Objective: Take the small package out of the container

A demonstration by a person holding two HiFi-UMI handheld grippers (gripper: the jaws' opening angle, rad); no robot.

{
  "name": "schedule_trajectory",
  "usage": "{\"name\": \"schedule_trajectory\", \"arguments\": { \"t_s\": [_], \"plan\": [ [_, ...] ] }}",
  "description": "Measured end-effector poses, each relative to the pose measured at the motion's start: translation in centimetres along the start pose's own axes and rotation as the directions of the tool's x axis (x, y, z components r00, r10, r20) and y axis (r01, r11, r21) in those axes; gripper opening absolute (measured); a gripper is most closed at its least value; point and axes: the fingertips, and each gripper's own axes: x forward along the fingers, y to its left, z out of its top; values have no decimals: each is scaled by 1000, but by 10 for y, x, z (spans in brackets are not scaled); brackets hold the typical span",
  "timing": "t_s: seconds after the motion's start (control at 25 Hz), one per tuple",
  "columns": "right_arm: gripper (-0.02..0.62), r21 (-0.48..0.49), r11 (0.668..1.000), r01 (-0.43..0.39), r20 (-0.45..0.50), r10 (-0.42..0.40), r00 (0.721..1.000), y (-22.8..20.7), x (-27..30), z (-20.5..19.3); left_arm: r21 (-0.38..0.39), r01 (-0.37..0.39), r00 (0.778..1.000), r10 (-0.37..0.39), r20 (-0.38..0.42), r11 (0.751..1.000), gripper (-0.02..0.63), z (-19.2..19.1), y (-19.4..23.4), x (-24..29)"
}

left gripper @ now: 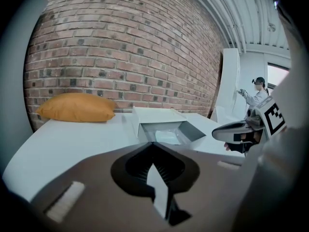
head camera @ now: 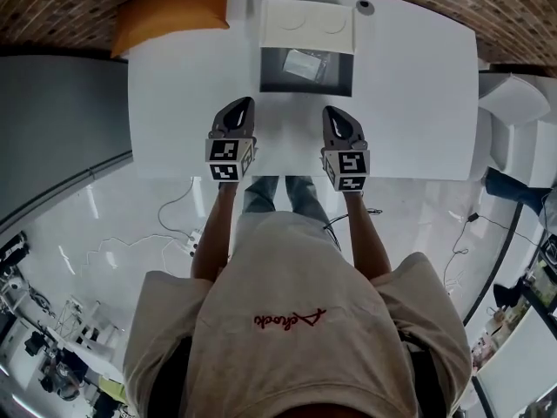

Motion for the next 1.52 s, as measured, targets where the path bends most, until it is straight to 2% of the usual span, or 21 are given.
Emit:
{"name": "schedule_trajectory", "arguments": {
  "t_s": [0.28, 0.48, 0.68, 0.84, 0.92, 1.12, 1.24, 1.28, 1.32, 1.52],
  "plan": [
    [11, -122, 992, -36, -25, 33, 999, 4, 9, 2, -19, 1, 1000, -1, -6, 1000, 9, -12, -1, -3],
    [11, -295, 950, -101, -51, 90, 995, 9, 27, 17, -33, -19, 1000, 18, -7, 999, 9, -16, 5, -9],
    [11, -492, 851, -183, -125, 140, 982, 12, 50, 29, -46, -29, 1000, 29, -1, 998, 9, -20, 9, -15],
    [11, -623, 736, -264, -223, 157, 962, 11, 64, 23, -49, -33, 999, 33, -4, 998, 9, -22, 9, -17],
    [11, -658, 691, -299, -261, 163, 951, 9, 71, 23, -53, -38, 999, 37, -4, 998, 9, -23, 11, -18],
    [11, -685, 615, -391, -387, 148, 910, 1, 92, 17, -62, -49, 999, 49, -1, 997, 9, -23, 16, -18],
    [14, -669, 605, -432, -447, 138, 884, -2, 105, 12, -67, -51, 999, 50, -3, 996, 9, -23, 16, -18],
    [39, -658, 609, -443, -463, 137, 876, -2, 110, 11, -68, -50, 999, 50, -4, 996, 9, -24, 16, -17],
    [98, -646, 613, -455, -480, 137, 866, -2, 114, 9, -69, -50, 999, 50, -4, 996, 9, -25, 17, -17],
    [166, -601, 623, -500, -548, 133, 825, -2, 128, -4, -81, -53, 999, 53, -8, 995, 9, -27, 17, -15]
  ]
}}
